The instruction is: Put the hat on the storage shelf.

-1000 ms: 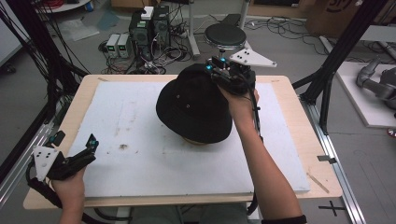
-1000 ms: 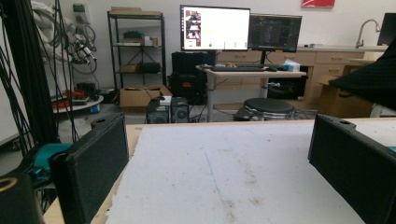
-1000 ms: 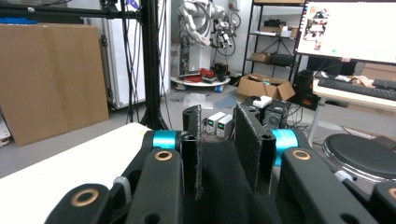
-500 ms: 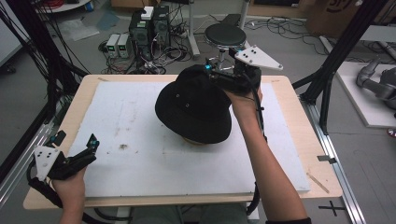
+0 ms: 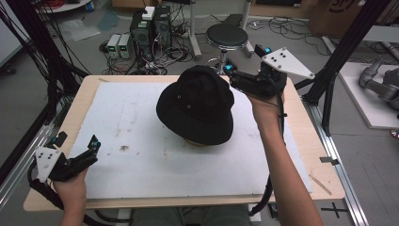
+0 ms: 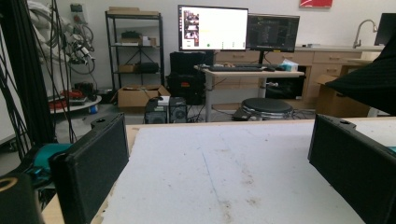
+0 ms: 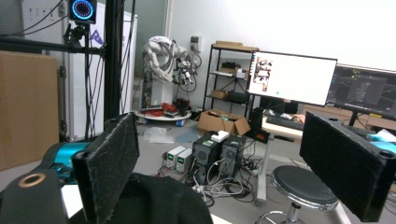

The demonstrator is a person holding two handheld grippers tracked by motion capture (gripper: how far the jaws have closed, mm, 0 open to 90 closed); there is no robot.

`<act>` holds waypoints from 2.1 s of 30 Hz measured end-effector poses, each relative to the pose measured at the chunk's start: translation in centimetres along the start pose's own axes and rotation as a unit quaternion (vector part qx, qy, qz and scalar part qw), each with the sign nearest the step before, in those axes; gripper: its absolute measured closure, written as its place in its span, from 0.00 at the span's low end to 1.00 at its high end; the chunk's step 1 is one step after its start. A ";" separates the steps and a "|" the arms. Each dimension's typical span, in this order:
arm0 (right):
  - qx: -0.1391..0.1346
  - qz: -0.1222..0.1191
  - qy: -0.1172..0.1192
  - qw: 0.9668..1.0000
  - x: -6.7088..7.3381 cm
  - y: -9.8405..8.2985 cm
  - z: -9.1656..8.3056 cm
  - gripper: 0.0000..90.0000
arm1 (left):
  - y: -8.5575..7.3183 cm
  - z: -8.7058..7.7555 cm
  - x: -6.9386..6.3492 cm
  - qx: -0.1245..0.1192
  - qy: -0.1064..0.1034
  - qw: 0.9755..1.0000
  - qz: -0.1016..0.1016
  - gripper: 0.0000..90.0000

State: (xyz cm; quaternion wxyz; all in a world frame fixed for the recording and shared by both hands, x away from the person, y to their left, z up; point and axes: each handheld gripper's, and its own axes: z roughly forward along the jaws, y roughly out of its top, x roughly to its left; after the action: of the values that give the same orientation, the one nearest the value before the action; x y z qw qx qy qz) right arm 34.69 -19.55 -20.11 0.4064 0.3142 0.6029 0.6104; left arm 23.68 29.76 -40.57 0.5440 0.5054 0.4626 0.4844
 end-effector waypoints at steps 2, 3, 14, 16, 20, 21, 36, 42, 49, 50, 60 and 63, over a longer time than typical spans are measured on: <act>-0.001 0.002 -0.003 1.000 -0.6 0.0 -0.7 0.12 | 0.0 0.0 -0.1 -0.001 -0.001 1.000 -0.001 0.06; -0.004 0.002 -0.006 1.000 -0.9 0.1 -1.0 0.12 | 0.0 0.0 -0.1 -0.001 0.000 1.000 -0.002 0.06; -0.027 0.013 -0.040 0.999 -4.0 -0.1 -5.6 0.12 | 0.0 0.1 -0.3 0.001 -0.003 1.000 -0.001 0.06; -0.028 0.016 -0.048 0.998 -4.5 -0.3 -6.4 0.12 | 0.0 0.1 -0.3 0.001 -0.004 1.000 -0.001 0.06; -0.031 0.022 -0.062 0.997 -5.7 -1.0 -7.9 0.12 | 0.0 0.2 -0.4 0.001 -0.005 1.000 0.000 0.06; -0.030 0.024 -0.064 0.997 -6.0 -1.2 -8.3 0.12 | 0.0 0.2 -0.4 0.002 -0.006 1.000 0.001 0.06; -0.019 0.054 -0.083 0.995 -8.5 -5.8 -13.3 0.12 | 0.0 0.2 -0.5 0.001 -0.006 1.000 0.000 0.06; -0.008 0.064 -0.091 0.994 -8.7 -8.1 -14.3 0.12 | -0.1 0.2 -0.4 0.001 -0.006 1.000 0.000 0.06; 0.016 0.082 -0.083 0.993 -9.3 -12.3 -14.9 0.12 | -0.1 0.2 -0.2 0.002 -0.004 1.000 -0.002 0.06; 0.018 0.084 -0.084 0.993 -9.3 -12.9 -15.0 0.12 | -0.1 0.2 -0.2 0.001 -0.004 1.000 -0.002 0.06; 0.038 0.085 -0.075 0.993 -9.0 -17.1 -15.3 0.12 | -0.1 0.3 -0.3 -0.005 -0.010 1.000 0.000 0.06; 0.030 0.083 -0.075 0.993 -8.7 -17.5 -15.5 0.12 | -0.1 0.3 -0.2 -0.004 -0.009 1.000 0.000 0.06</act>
State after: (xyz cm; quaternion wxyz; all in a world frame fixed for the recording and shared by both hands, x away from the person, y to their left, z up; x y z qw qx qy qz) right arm 27.34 -35.64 -37.65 0.3883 0.4201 0.5605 0.5988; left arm 23.91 29.51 -40.60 0.5505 0.5075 0.4557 0.4814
